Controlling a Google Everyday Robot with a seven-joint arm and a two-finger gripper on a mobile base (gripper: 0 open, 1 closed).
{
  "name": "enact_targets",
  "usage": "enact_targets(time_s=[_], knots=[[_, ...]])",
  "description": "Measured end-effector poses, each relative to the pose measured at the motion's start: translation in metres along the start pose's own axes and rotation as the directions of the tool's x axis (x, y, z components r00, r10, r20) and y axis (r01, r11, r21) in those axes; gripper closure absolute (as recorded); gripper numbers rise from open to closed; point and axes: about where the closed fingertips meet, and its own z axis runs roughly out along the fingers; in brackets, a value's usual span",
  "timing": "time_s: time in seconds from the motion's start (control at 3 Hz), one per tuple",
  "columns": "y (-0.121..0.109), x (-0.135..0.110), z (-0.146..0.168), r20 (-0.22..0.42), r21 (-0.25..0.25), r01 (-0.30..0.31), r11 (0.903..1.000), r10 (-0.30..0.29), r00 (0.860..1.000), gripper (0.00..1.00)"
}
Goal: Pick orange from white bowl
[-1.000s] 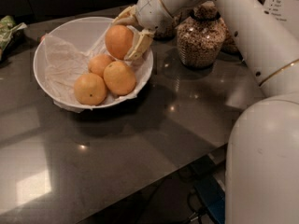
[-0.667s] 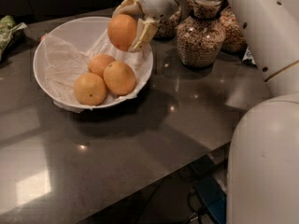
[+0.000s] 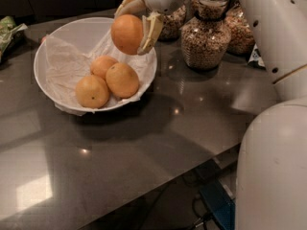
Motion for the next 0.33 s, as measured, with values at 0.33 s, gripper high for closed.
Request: enact_targets(time_s=[0.33], knots=[[-0.0002,-0.0007,0.0006,0.002,0.0,0.0,1.0,0.0,1.0,1.0]])
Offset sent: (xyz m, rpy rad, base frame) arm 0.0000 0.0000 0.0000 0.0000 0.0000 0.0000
